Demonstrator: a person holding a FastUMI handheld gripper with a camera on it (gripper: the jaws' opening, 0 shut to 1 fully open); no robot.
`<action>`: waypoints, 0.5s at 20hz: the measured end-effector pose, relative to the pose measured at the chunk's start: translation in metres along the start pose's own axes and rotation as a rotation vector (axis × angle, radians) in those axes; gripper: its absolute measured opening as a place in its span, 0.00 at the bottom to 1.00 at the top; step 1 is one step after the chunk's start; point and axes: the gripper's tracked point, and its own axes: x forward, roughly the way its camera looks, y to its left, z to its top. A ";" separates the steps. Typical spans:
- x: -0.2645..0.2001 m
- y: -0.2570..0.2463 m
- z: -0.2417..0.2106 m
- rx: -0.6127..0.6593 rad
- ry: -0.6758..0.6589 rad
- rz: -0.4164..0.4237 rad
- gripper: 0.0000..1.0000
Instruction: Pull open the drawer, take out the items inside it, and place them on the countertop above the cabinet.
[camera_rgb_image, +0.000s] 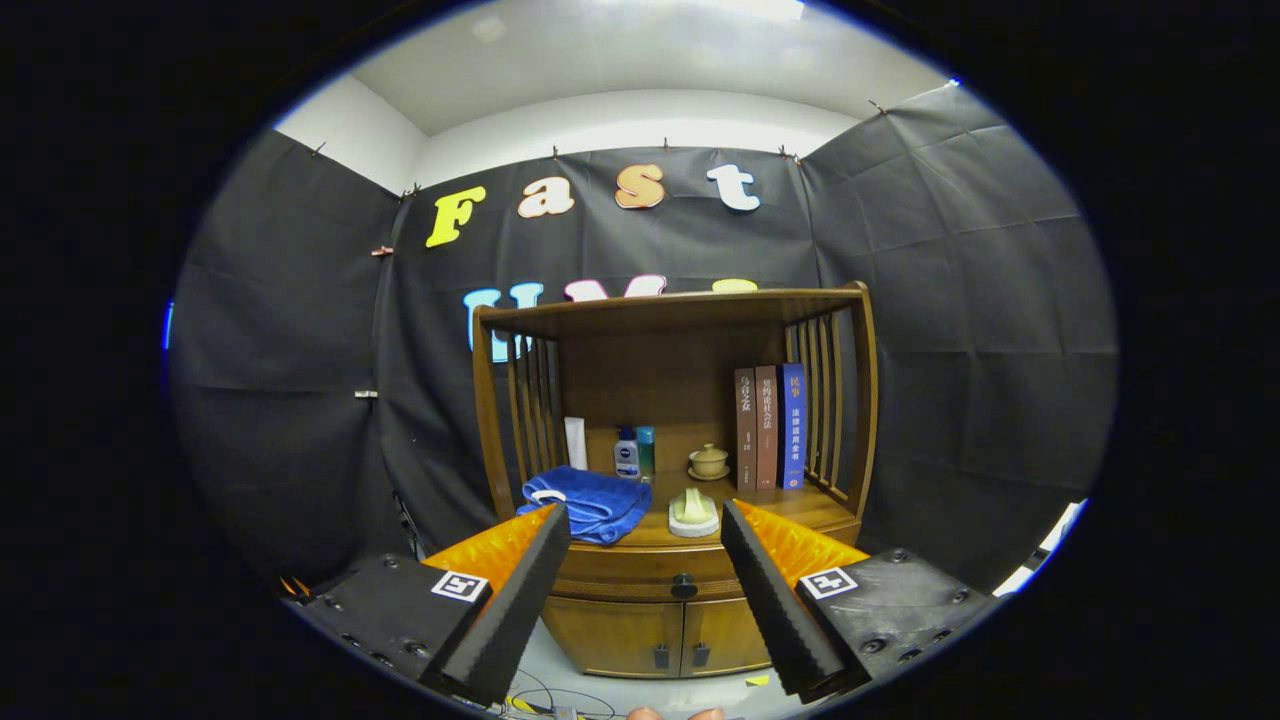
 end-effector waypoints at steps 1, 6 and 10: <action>0.000 -0.002 0.002 -0.010 -0.005 -0.006 0.97; 0.000 -0.009 0.000 -0.023 -0.012 -0.029 0.98; -0.001 -0.019 -0.003 0.001 -0.004 -0.050 0.98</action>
